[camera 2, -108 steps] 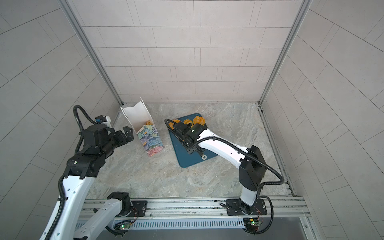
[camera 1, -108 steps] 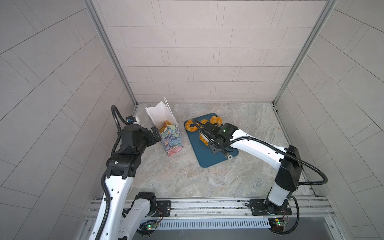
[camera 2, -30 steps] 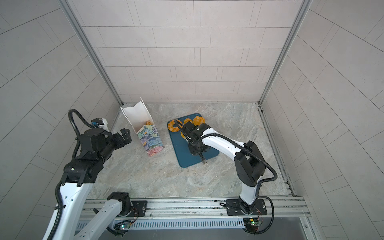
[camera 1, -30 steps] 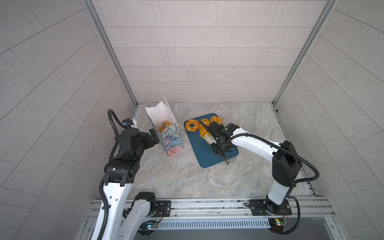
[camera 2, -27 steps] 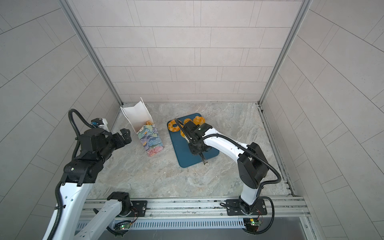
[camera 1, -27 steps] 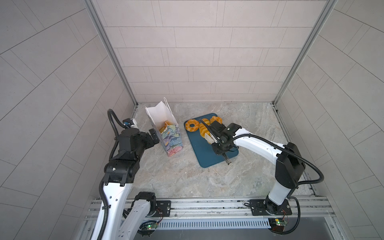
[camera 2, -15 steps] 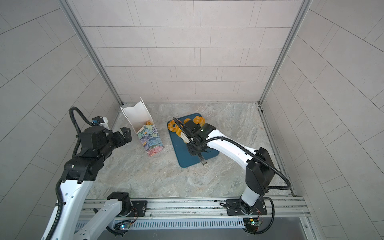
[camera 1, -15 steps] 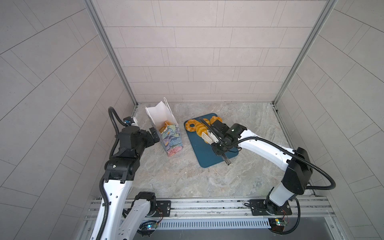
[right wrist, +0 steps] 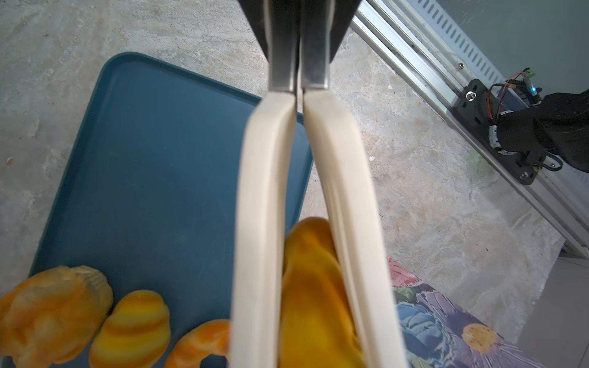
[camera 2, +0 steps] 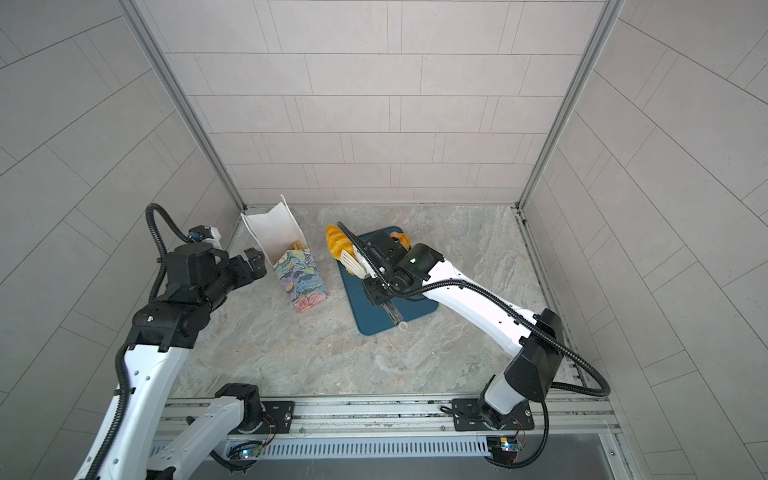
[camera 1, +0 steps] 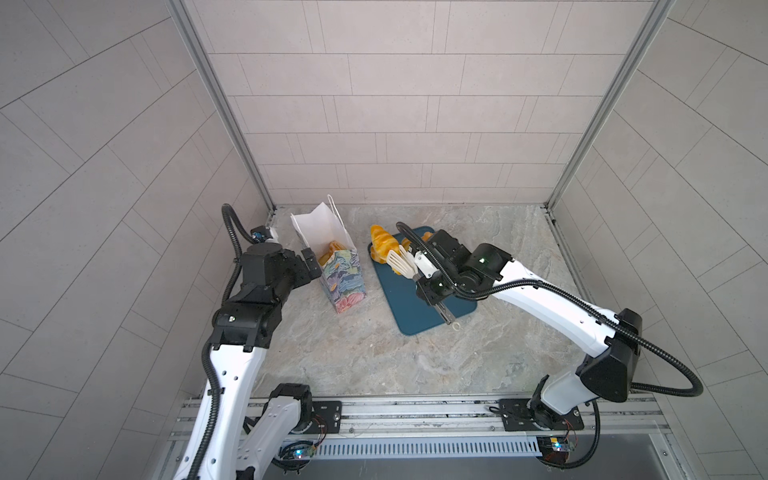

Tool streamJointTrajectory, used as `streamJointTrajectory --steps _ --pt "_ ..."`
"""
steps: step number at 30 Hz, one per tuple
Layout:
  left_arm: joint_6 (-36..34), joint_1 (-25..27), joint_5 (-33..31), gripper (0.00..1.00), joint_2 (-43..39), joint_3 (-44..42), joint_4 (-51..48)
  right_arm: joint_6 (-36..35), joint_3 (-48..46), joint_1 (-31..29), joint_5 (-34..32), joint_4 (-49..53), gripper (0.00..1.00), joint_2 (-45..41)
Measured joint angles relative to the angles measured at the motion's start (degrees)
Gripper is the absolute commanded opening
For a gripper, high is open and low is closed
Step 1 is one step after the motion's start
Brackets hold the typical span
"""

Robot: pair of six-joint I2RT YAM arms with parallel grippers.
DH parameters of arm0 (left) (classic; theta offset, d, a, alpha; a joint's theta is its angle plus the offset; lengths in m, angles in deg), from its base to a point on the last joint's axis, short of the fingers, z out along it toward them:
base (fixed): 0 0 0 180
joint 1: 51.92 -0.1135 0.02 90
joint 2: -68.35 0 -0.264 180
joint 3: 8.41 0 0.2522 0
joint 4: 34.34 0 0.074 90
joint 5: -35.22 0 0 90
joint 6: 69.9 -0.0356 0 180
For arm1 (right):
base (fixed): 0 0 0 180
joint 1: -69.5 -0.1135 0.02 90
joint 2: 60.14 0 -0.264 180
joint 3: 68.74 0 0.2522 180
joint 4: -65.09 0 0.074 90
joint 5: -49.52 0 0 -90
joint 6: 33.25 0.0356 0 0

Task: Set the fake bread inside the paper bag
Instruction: 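Lift the striped croissant with the right tongs and carry it over the bag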

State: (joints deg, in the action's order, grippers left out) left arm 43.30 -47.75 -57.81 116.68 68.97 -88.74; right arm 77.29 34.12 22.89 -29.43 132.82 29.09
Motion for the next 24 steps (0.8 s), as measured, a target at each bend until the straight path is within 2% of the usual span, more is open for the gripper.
streamJointTrajectory --steps 9,18,24 --pt "0.63 0.0 -0.07 1.0 0.66 0.74 -0.04 -1.49 4.11 -1.2 0.48 -0.35 0.19 0.0" --pt "1.53 0.0 -0.76 1.0 0.83 0.74 -0.46 -3.91 13.05 -3.63 0.35 -0.61 0.2 0.55" --pt "1.68 -0.02 -1.22 1.0 0.81 0.74 -0.96 -5.44 20.98 -5.09 0.42 -0.76 0.2 5.27"
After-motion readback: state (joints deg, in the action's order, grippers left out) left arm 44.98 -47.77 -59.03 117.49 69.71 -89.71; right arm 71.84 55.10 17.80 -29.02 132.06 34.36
